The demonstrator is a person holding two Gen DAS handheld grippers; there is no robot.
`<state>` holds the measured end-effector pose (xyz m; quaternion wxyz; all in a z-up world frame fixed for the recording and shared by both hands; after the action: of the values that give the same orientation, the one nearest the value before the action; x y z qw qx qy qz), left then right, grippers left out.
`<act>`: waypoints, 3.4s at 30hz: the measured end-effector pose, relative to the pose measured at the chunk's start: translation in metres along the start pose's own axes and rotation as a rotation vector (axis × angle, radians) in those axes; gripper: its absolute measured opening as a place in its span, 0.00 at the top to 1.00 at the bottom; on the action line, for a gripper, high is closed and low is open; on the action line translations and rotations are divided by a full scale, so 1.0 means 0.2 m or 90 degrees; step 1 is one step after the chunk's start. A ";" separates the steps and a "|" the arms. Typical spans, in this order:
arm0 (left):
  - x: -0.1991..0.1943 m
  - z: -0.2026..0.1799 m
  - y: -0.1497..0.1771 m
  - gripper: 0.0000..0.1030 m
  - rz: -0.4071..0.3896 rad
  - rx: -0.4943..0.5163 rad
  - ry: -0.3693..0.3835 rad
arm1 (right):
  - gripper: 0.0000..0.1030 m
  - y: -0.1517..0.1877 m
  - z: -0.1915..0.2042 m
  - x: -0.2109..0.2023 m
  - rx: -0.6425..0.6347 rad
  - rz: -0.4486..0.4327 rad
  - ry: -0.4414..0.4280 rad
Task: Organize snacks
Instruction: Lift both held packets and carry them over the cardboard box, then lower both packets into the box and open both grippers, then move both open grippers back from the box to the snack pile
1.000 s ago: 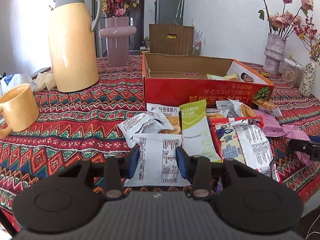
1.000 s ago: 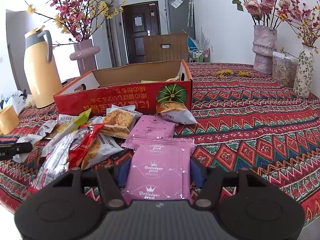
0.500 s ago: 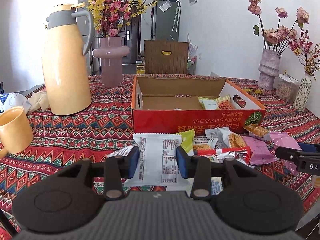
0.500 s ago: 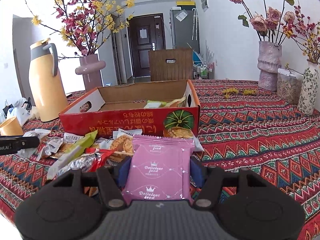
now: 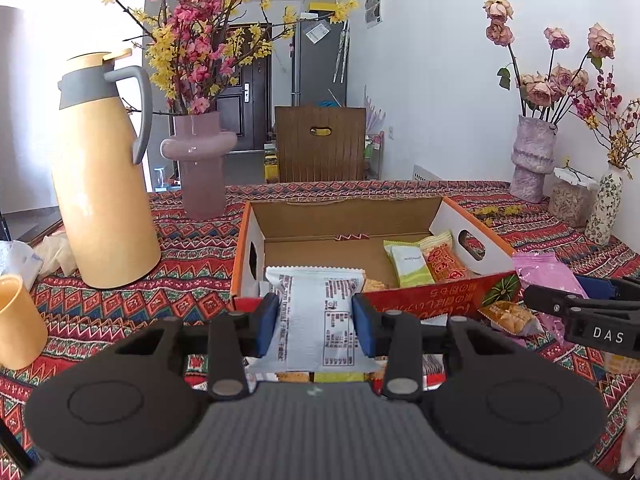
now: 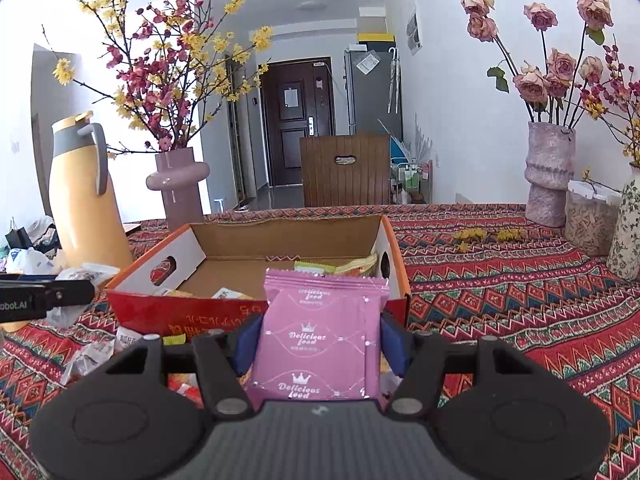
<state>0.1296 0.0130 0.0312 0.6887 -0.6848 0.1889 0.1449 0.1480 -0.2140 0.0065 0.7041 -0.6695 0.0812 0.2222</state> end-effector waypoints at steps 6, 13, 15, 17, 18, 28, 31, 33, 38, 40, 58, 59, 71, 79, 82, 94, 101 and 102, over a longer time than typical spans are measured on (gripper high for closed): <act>0.09 -0.04 -0.09 0.61 -0.006 -0.001 -0.001 | 0.41 -0.11 0.00 0.12 -0.006 -0.013 -0.003; 0.23 -0.05 -0.20 0.61 -0.009 -0.016 -0.008 | 0.41 -0.23 0.01 0.28 -0.009 -0.020 -0.005; 0.28 -0.05 -0.22 0.61 -0.006 -0.016 -0.011 | 0.41 -0.26 0.02 0.33 -0.010 -0.019 -0.006; 0.33 -0.05 -0.25 0.61 -0.003 -0.020 -0.016 | 0.41 -0.28 0.02 0.39 -0.011 -0.015 -0.006; 0.36 -0.05 -0.26 0.61 0.000 -0.024 -0.019 | 0.41 -0.28 0.03 0.42 -0.011 -0.013 -0.006; 0.60 0.00 -0.27 0.61 0.010 -0.049 -0.042 | 0.41 -0.26 0.03 0.64 0.001 0.014 -0.003; 0.64 0.02 -0.23 0.61 0.011 -0.055 -0.044 | 0.41 -0.23 0.03 0.67 -0.001 0.025 -0.009; 0.66 0.03 -0.22 0.61 0.015 -0.053 -0.044 | 0.41 -0.22 0.03 0.69 -0.004 0.033 -0.009; 0.68 0.04 -0.19 0.60 0.026 -0.054 -0.044 | 0.41 -0.21 0.02 0.71 0.005 0.045 -0.007; 0.67 0.04 -0.19 0.60 0.025 -0.060 -0.044 | 0.41 -0.20 0.02 0.70 0.007 0.044 -0.006; 0.58 0.06 -0.21 0.00 -0.032 -0.083 -0.057 | 0.00 -0.22 -0.04 0.66 0.048 0.019 0.000; 0.58 0.06 -0.21 0.00 -0.033 -0.083 -0.056 | 0.00 -0.22 -0.04 0.65 0.048 0.017 0.000; 0.44 0.01 -0.26 0.00 -0.049 -0.076 -0.054 | 0.00 -0.28 -0.02 0.54 0.039 -0.010 0.002; 0.30 -0.01 -0.25 0.00 -0.058 -0.070 -0.048 | 0.00 -0.28 0.01 0.40 0.028 -0.020 -0.005; 0.23 -0.01 -0.24 0.00 -0.063 -0.071 -0.047 | 0.00 -0.27 0.01 0.34 0.026 -0.024 -0.008; 0.00 0.02 -0.12 0.00 -0.060 -0.081 -0.043 | 0.00 -0.17 0.05 0.11 0.018 -0.015 -0.024; -0.08 0.05 -0.03 0.00 -0.050 -0.081 -0.044 | 0.00 -0.08 0.05 0.01 0.014 0.001 -0.024; -0.09 0.05 -0.02 0.00 -0.048 -0.080 -0.045 | 0.00 -0.06 0.05 0.00 0.014 0.005 -0.024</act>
<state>0.1161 0.0235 0.0425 0.6553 -0.7280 0.1293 0.1547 0.1523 -0.2043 0.0184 0.7120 -0.6572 0.0731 0.2364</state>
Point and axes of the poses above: each gripper's, at about its wrist camera, not at the fingertips, and x roughly the way its jaws point, z to its left, y to its underside, the point moved 3 cm from there along x, roughly the way its jaws point
